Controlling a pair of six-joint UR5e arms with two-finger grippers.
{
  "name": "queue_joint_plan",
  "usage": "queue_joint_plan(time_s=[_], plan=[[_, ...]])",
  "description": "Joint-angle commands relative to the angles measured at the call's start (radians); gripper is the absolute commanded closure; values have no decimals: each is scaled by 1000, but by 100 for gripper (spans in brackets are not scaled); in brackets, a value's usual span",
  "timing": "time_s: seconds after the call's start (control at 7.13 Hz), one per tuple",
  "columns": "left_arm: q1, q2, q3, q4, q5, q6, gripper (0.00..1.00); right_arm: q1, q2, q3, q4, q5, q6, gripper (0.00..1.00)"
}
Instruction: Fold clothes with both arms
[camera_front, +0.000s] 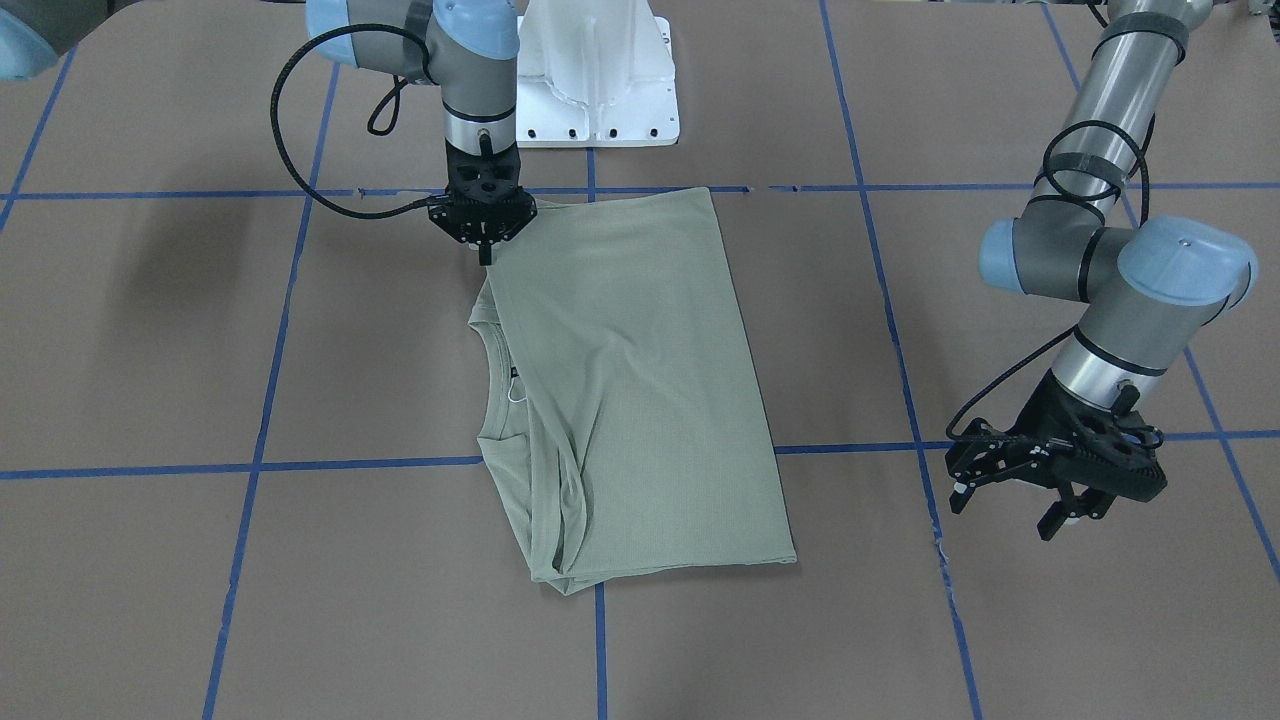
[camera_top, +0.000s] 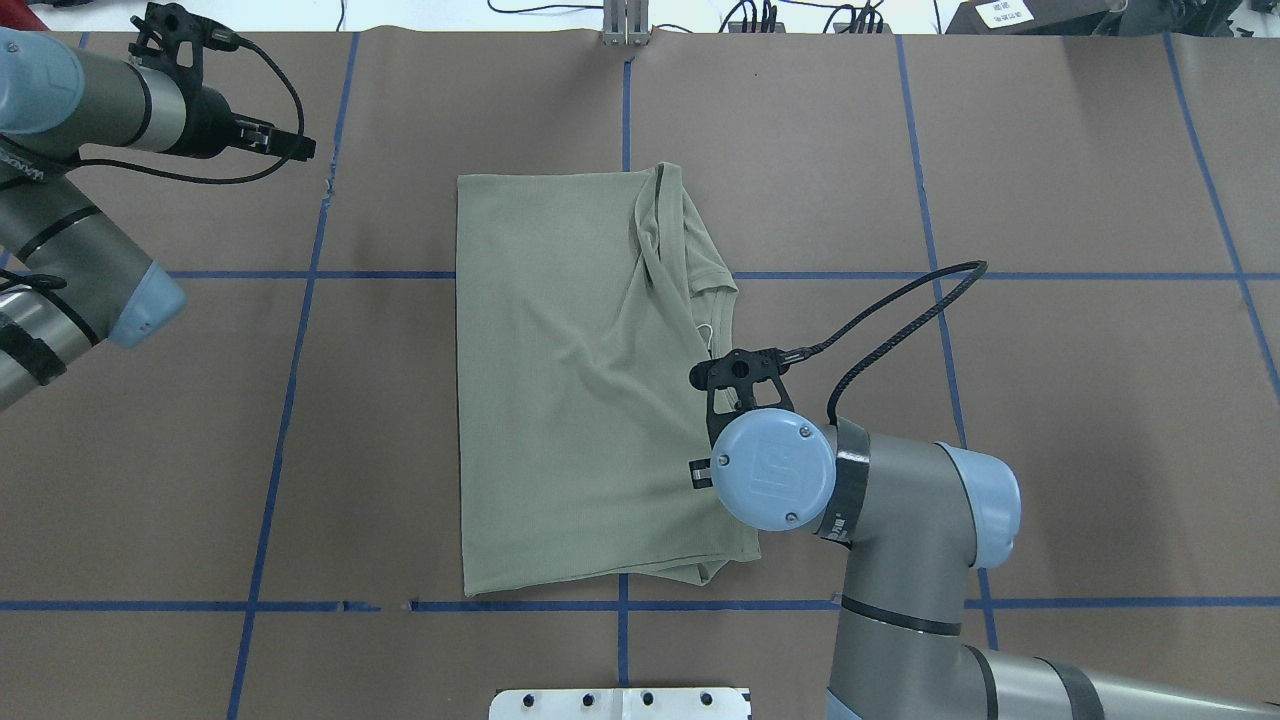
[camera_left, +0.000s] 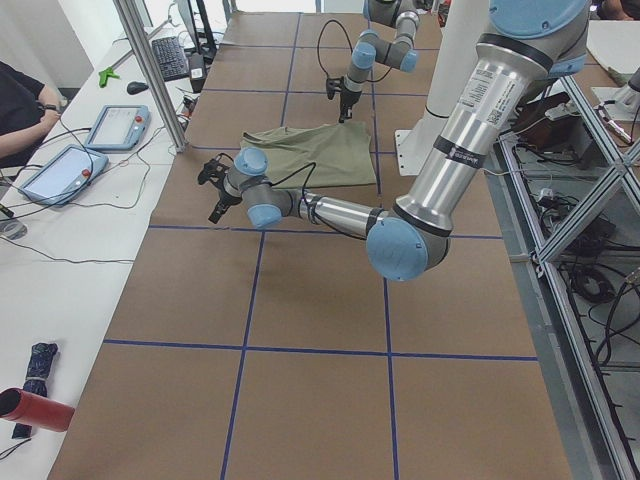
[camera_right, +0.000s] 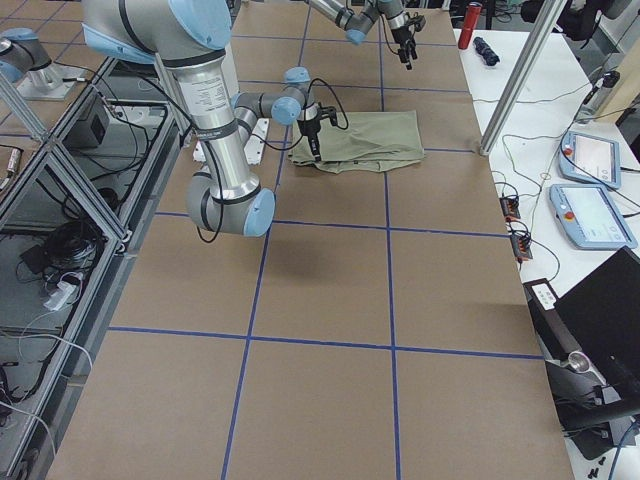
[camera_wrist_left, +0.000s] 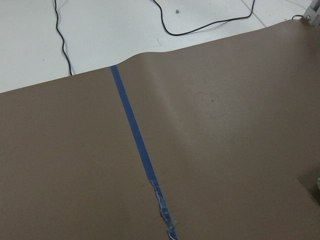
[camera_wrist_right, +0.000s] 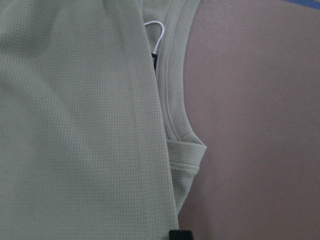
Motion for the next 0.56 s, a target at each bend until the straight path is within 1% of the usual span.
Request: queue_joint_plan(time_s=[0.0,0.14,0.28,0.42], plan=[[5,0,4,0,0,1,0,-38,-39,22,3,-13,131,100],[5,0,2,0,0,1,0,-61,-36,22,4,-43,179,1],[7,0,1,0,-1,1,0,-61,-22,26,4,-50,177,0],[7,0,-4,0,-1,1,0,-51,-19,64,4,-51,179,0]])
